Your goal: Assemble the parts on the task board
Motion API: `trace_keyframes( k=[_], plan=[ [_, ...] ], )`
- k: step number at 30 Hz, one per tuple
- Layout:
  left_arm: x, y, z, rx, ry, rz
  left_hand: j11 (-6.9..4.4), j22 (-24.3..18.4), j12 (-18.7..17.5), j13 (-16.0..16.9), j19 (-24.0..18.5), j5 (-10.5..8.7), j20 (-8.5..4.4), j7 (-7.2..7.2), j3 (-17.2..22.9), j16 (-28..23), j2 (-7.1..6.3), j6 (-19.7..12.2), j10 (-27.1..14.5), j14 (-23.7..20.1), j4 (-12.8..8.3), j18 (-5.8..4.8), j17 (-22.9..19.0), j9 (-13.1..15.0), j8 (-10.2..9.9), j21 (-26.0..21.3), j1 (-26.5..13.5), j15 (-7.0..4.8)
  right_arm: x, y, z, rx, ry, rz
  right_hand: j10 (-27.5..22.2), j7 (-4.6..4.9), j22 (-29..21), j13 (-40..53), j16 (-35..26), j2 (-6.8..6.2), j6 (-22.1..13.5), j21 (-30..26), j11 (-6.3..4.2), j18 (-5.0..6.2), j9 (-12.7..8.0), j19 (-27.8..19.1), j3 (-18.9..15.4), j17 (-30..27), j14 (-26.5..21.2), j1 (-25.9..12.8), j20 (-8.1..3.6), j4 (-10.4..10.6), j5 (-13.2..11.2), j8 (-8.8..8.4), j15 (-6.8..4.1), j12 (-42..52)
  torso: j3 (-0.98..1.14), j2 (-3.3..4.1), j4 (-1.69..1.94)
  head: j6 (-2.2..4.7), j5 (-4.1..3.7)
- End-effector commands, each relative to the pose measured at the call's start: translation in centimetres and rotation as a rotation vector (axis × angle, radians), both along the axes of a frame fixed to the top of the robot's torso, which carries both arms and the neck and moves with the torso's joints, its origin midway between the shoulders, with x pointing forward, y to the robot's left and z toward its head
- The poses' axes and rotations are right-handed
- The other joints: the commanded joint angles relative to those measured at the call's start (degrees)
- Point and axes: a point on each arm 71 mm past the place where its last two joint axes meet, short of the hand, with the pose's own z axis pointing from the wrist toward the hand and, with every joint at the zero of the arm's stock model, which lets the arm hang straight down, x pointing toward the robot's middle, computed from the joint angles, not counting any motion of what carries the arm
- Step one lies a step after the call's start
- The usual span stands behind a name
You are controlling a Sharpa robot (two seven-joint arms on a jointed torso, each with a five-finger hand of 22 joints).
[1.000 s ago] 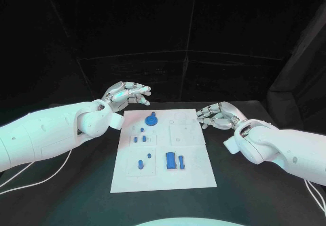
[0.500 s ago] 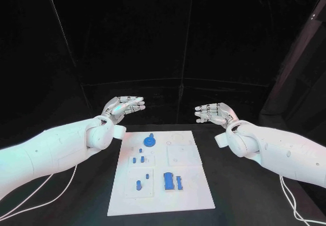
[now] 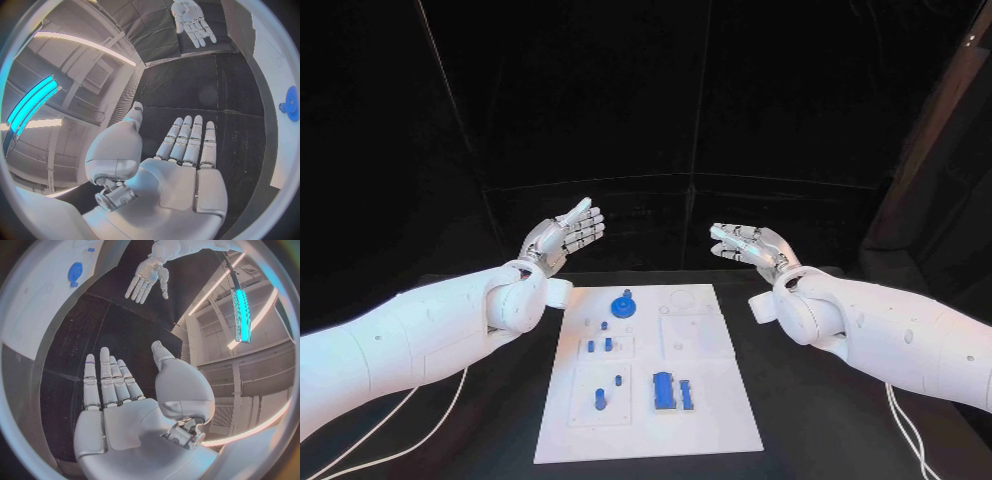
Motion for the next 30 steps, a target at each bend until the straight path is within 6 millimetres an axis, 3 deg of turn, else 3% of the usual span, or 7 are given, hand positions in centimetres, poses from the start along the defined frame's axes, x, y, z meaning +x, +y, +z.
trace_keyframes(
  k=[1,4,5,9,10,13,30],
  plan=[
    [-0.9,-0.5,-0.3,0.055,0.002,0.074,-2.20,-4.9,-4.5,-0.6,-7.9,-0.70,-3.43,-2.51,-1.4,-2.9,-0.72,-11.5,-11.4,-10.3,2.0,-2.12,-0.8,-0.7,-1.1,-1.1,-14.6,-2.07,-1.2,0.4,0.2,0.059,-0.012,-0.094,-12.6,-2.23,-0.9,-0.6,-5.0,0.22,-11.1,-1.2,-5.27,-2.25,-0.9,-12.3,-2.5,-14.6,-12.4,-16.6,-2.69,-0.2,-1.6,-0.81,-0.93,-1.0,1.49,-0.20,2.35,-0.06,-0.49],
    [-2.2,-1.4,-0.7,0.071,0.014,0.104,-6.69,-4.9,-4.5,-0.6,-9.8,-0.70,-4.20,-3.08,-1.4,-3.5,-0.72,-14.1,-14.1,-12.7,2.0,-2.54,-0.8,-0.7,-1.1,-1.1,-18.0,-6.30,-2.7,1.0,0.2,0.103,0.001,-0.135,-15.5,-2.75,-0.9,-0.6,-6.2,0.22,-13.7,-1.2,-5.27,-2.89,-0.9,-15.1,-3.1,-18.0,-15.3,-20.4,-3.30,-0.2,-1.6,-0.81,-0.93,-1.0,1.81,-0.24,2.87,-0.08,-0.64],
    [-2.6,-1.7,-0.8,0.076,0.018,0.114,-6.69,-4.9,-4.5,-0.6,-10.3,-0.70,-4.45,-3.26,-1.4,-3.7,-0.72,-14.9,-14.9,-13.4,2.0,-2.73,-0.8,-0.7,-1.1,-1.1,-19.0,-6.30,-3.3,1.2,0.2,0.116,0.006,-0.149,-16.4,-6.81,-0.9,-0.6,-6.6,0.22,-14.5,-1.2,-5.27,-2.89,-0.9,-16.0,-3.2,-19.0,-16.2,-21.6,-3.49,-0.2,-1.6,-0.81,-0.93,-1.0,1.85,-0.25,2.93,-0.08,-0.66],
    [-4.8,-3.1,-0.9,0.102,0.033,0.161,-6.69,-4.9,-4.5,-0.6,-12.6,-0.70,-5.40,-7.66,-1.4,-4.5,-0.72,-18.2,-18.1,-16.3,2.0,-2.85,-0.8,-0.7,-1.1,-1.1,-23.1,-6.30,-5.4,1.9,0.3,0.161,0.031,-0.200,-19.7,-6.81,-0.9,-0.6,-7.9,0.22,-17.4,-1.2,-5.27,-3.49,-0.9,-19.2,-7.7,-22.9,-19.4,-25.9,-8.20,-0.2,-1.6,-0.81,-0.93,-1.0,1.86,-0.25,2.94,-0.08,-0.66],
    [-5.2,-3.3,-0.9,0.107,0.035,0.171,-6.69,-4.9,-4.5,-0.6,-13.0,-0.70,-5.60,-7.66,-1.4,-4.7,-0.72,-18.8,-18.7,-16.9,2.0,-7.07,-0.8,-0.7,-1.1,-1.1,-23.9,-6.30,-5.8,2.0,0.4,0.168,0.036,-0.209,-20.4,-6.81,-0.9,-0.6,-8.1,0.22,-18.0,-1.2,-5.27,-3.51,-0.9,-19.9,-7.7,-23.7,-20.2,-26.9,-8.20,-0.2,-1.6,-0.81,-0.93,-1.0,1.86,-0.25,2.94,-0.08,-0.66],
    [-6.7,-4.1,-0.8,0.122,0.042,0.202,-6.69,-4.9,-4.5,-0.6,-14.4,-0.70,-6.20,-7.66,-1.4,-8.7,-0.72,-20.8,-20.7,-18.6,2.0,-7.07,-0.8,-0.7,-1.1,-1.1,-26.4,-6.30,-6.9,2.3,0.5,0.186,0.051,-0.233,-22.8,-6.81,-0.9,-0.6,-9.1,0.22,-20.1,-1.2,-5.27,-7.52,-0.9,-22.1,-7.7,-26.5,-22.5,-30.0,-8.20,-0.2,-1.6,-0.81,-0.93,-1.0,1.86,-0.25,2.94,-0.08,-0.66],
    [-8.9,-5.1,-0.4,0.144,0.049,0.247,-6.69,-4.9,-4.5,-0.6,-19.3,-0.70,-10.44,-7.66,-1.4,-8.7,-0.72,-28.0,-28.0,-25.2,2.0,-7.07,-0.8,-0.7,-1.1,-1.1,-35.6,-6.30,-7.6,2.5,0.6,0.196,0.062,-0.249,-30.6,-6.81,-0.9,-0.6,-15.4,0.22,-27.1,-1.2,-5.27,-7.52,-0.9,-29.9,-7.7,-35.6,-30.3,-40.3,-8.20,-0.2,-1.6,-0.81,-0.93,-1.0,1.86,-0.25,2.94,-0.08,-0.66]
  ],
)
